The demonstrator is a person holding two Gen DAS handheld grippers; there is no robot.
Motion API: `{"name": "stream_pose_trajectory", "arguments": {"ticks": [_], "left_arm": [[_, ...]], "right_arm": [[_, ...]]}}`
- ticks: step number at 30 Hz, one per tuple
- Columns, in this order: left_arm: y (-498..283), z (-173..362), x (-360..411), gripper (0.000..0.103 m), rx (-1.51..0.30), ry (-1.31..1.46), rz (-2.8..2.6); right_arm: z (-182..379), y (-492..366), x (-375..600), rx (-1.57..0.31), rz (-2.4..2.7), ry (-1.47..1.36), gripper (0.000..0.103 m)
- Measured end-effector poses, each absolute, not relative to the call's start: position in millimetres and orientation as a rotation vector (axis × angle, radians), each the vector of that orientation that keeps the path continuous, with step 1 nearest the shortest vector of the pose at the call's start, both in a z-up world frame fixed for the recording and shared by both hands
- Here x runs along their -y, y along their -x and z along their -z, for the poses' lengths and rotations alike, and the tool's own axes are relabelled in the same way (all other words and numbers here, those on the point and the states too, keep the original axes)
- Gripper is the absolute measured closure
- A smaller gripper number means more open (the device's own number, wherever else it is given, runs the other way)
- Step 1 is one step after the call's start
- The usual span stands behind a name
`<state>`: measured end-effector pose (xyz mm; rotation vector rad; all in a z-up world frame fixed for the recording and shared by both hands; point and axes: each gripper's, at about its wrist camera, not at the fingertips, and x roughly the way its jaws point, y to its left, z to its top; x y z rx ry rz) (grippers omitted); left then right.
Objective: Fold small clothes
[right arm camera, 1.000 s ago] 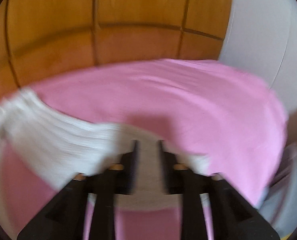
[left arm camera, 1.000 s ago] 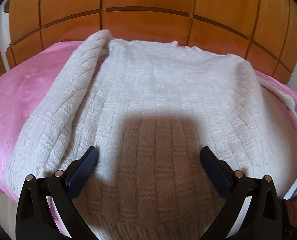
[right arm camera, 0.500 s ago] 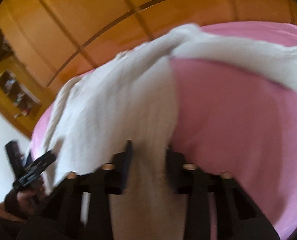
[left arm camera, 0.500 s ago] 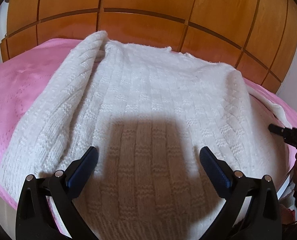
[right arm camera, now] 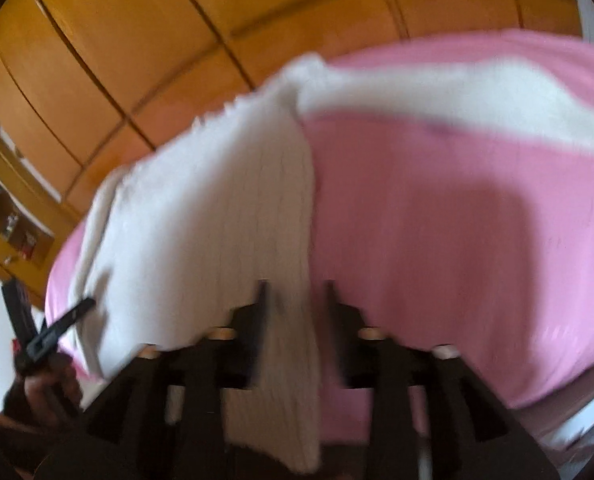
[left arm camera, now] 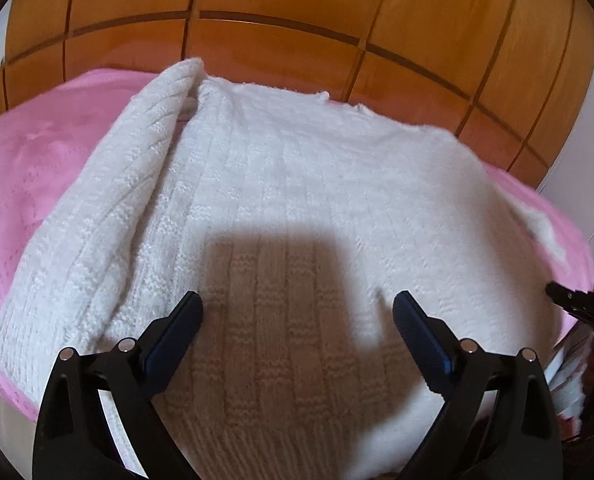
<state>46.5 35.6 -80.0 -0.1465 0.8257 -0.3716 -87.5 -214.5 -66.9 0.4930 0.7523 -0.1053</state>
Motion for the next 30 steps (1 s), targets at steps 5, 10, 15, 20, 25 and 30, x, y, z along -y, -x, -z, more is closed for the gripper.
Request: {"name": "stream_pose_trajectory", "arguments": {"ticks": [5, 10, 15, 20, 25, 30], "left_arm": [[-51, 60, -63, 0.007, -0.777, 0.186, 0.315], [-57, 48, -91, 0.007, -0.738, 0.121, 0.197], [-66, 50, -134, 0.008, -0.744, 0.128, 0.089], [-84, 71, -164, 0.022, -0.812, 0.159, 0.125], [-90, 85, -167, 0.084, -0.879, 0.252, 0.193], [-99, 65, -187, 0.091, -0.863, 0.281, 0.226]], "right_arm": [[32, 44, 186, -0.631, 0.061, -0.362, 0.040], [43, -15, 154, -0.655, 0.031, -0.235, 0.037], [66, -50, 148, -0.687, 0.131, -0.122, 0.031], [84, -52, 152, -0.709, 0.135, -0.139, 0.023], [84, -50, 155, -0.702, 0.113, -0.166, 0.022], [83, -50, 155, -0.702, 0.112, -0.171, 0.022]]}}
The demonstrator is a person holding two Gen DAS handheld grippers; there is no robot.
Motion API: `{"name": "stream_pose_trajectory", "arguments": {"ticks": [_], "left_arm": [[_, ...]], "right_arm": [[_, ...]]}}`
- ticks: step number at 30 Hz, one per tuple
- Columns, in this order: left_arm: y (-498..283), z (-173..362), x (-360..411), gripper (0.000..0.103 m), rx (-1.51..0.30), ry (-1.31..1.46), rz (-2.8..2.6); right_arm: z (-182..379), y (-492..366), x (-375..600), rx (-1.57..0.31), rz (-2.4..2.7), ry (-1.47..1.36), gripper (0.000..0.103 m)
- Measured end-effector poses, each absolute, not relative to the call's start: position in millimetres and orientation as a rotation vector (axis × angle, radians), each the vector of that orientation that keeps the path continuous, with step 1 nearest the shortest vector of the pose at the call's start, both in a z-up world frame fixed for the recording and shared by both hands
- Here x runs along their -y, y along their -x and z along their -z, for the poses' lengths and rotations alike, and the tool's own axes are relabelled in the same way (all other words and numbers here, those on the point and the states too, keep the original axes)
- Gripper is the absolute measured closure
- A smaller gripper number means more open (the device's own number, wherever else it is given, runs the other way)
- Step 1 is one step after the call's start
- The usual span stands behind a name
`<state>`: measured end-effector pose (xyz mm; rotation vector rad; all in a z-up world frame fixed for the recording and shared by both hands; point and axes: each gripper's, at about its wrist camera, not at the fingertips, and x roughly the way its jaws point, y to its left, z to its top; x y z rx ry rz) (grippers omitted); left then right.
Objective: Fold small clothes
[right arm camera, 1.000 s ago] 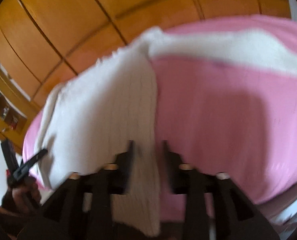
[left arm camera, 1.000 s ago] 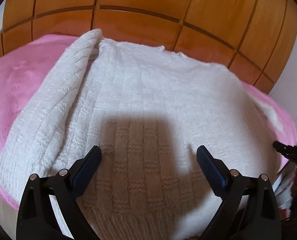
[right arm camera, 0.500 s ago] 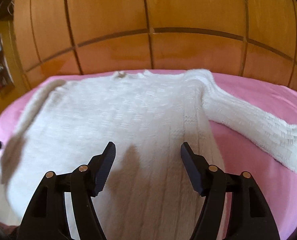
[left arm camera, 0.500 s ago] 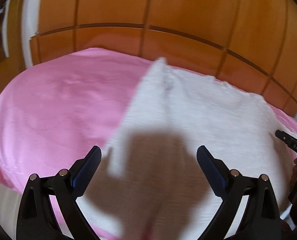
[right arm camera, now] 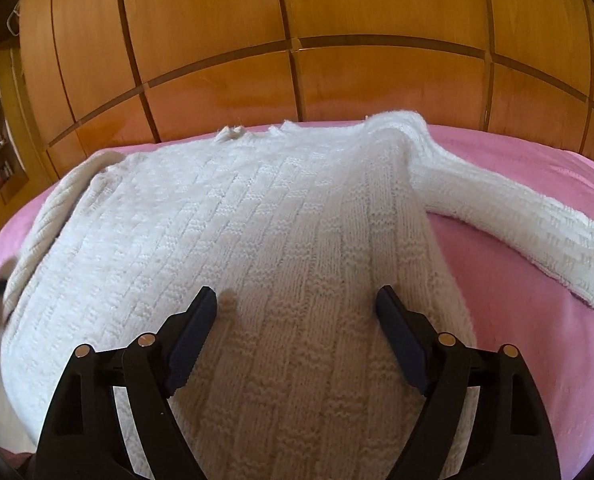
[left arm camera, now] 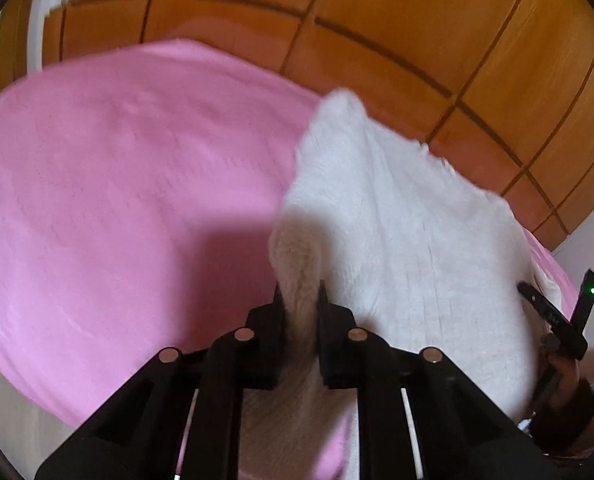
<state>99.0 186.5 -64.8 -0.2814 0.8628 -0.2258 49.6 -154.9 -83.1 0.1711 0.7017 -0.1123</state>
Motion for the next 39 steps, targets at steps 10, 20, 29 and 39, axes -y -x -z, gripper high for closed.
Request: {"name": "stream_pose_trajectory", "arguments": {"ticks": [10, 20, 29, 39], "left_arm": [[-170, 25, -289, 0.091, -0.765, 0.095, -0.137], [-224, 75, -309, 0.059, -0.866, -0.088, -0.346], [-158, 46, -255, 0.014, -0.634, 0.117, -0.222], [-141, 56, -74, 0.006, -0.660, 0.102, 0.296]], "right_arm": [[84, -50, 151, -0.711, 0.107, -0.158, 0.018], [84, -51, 149, -0.712, 0.109, -0.149, 0.016], [85, -52, 148, -0.713, 0.111, -0.136, 0.015], [85, -50, 150, -0.702, 0.105, -0.145, 0.015]]}}
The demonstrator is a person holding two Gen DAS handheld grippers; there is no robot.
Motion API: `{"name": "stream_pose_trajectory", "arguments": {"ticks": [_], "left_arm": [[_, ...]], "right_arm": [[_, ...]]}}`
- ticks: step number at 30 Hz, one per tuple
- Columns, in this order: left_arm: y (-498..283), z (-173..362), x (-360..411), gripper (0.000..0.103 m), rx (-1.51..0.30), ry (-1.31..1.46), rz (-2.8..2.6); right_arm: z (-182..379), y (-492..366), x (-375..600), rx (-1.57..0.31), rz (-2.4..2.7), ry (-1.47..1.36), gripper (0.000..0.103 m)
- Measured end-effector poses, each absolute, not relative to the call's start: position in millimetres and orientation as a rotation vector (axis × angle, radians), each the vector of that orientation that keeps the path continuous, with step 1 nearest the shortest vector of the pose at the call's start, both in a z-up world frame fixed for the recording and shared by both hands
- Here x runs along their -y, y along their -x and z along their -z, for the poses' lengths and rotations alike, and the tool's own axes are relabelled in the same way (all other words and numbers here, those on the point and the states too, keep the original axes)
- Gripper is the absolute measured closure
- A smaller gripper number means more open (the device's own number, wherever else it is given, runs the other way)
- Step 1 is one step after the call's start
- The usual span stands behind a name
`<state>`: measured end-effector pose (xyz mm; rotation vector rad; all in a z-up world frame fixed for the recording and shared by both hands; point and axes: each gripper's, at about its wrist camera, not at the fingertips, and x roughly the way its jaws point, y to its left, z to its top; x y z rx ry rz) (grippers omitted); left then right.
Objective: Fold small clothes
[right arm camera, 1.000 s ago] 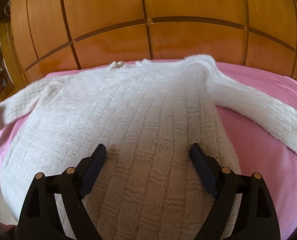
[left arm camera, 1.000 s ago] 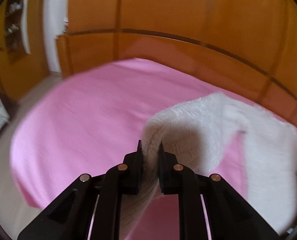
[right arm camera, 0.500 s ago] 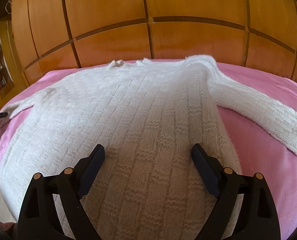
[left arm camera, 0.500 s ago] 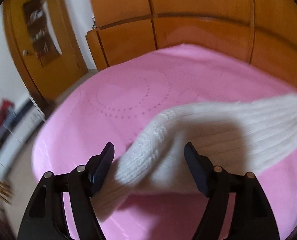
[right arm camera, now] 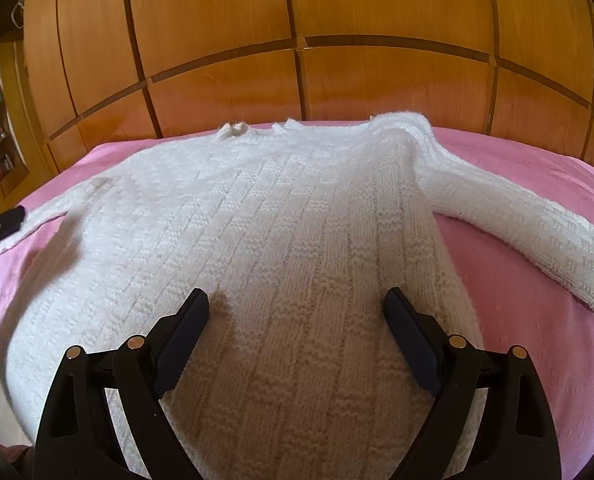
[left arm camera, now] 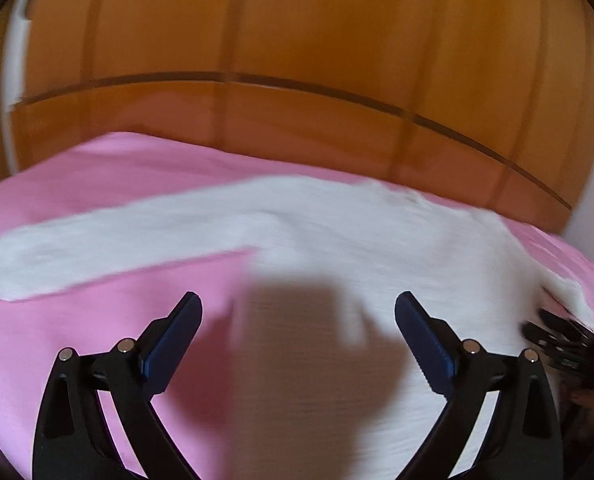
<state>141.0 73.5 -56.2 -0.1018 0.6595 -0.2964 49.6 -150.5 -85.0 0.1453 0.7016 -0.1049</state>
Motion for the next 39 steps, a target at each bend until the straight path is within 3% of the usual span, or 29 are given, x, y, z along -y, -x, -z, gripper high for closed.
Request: {"name": "stream_pose_trajectory", "arguments": {"ticks": [9, 16, 22, 28, 39], "left_arm": [[-169, 101, -6, 0.004, -0.839, 0.007, 0.338], [-164, 110, 0, 0.002, -0.823, -0.017, 0.330], [-164, 105, 1, 0.002, -0.820, -0.018, 0.329], [-164, 105, 1, 0.002, -0.818, -0.012, 0.331], [-164, 105, 0, 0.002, -0.817, -0.009, 0.333]], "right_arm": [[84, -47, 155, -0.682, 0.088, -0.179, 0.015], [79, -35, 165, -0.613, 0.111, -0.260, 0.015], [74, -2, 216, -0.518, 0.228, -0.546, 0.015], [83, 31, 285, -0.460, 0.363, -0.846, 0.031], [93, 63, 346, -0.349, 0.502, -1.031, 0.033]]}}
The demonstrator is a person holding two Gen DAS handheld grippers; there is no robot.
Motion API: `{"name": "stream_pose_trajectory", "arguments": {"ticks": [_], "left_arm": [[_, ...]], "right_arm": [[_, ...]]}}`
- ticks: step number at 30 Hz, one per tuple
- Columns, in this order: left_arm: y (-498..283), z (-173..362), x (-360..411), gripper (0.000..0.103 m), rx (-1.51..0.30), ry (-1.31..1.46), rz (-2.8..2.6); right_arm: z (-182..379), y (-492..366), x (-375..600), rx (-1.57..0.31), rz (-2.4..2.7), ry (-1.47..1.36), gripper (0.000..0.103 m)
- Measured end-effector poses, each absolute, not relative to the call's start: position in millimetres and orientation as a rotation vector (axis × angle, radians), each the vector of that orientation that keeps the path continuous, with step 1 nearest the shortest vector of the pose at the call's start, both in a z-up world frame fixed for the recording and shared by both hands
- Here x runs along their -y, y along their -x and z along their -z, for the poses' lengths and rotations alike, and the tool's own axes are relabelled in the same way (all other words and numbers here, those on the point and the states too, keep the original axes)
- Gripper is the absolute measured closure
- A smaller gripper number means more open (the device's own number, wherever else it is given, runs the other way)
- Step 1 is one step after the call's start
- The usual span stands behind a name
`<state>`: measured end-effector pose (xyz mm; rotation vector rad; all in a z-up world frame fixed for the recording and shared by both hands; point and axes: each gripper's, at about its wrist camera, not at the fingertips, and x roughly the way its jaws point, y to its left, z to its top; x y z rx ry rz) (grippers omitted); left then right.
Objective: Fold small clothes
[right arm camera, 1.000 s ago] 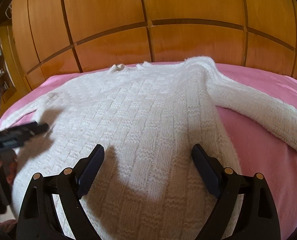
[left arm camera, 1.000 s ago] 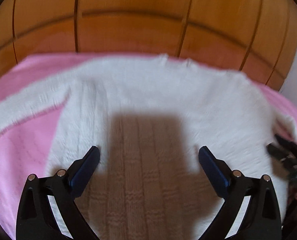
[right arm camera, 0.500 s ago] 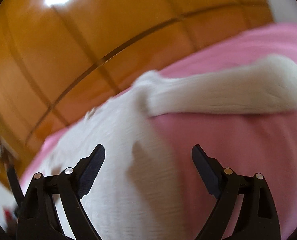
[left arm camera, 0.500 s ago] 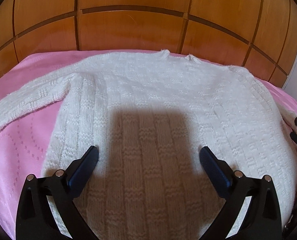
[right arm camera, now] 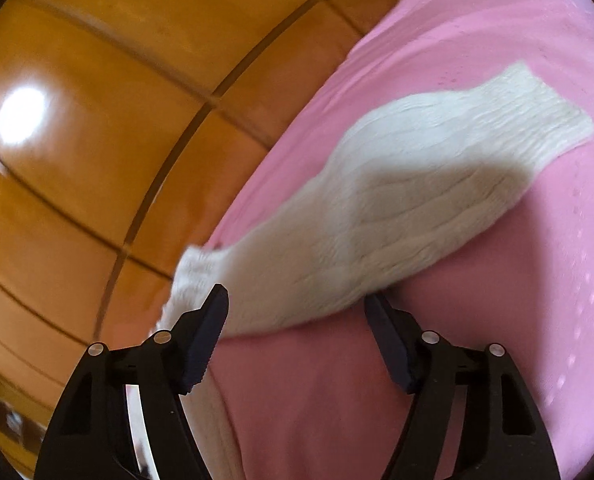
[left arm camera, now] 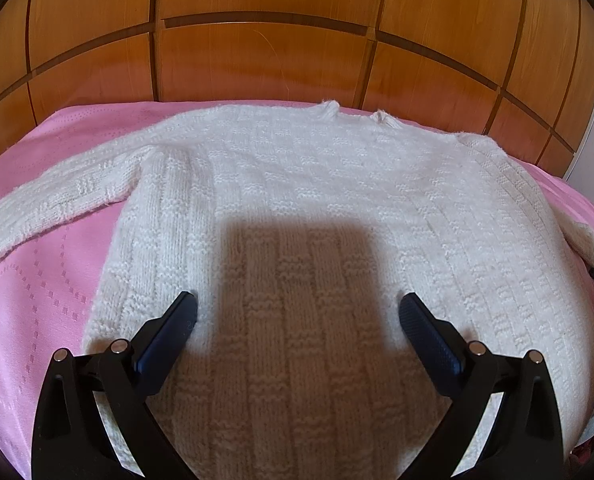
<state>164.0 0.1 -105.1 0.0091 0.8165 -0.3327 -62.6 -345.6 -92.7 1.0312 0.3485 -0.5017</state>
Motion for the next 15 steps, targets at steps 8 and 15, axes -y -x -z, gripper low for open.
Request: {"name": "stream_pose_trajectory", "arguments": {"ticks": [8, 15], "left_arm": [[-164, 105, -1, 0.002, -0.816, -0.007, 0.334], [-165, 105, -1, 0.002, -0.818, 0.004, 0.341]], "right_arm": [[96, 50, 391, -0.352, 0.605, -1.065, 0.095], [48, 54, 447, -0.308, 0.744, -0.882, 0.097]]}}
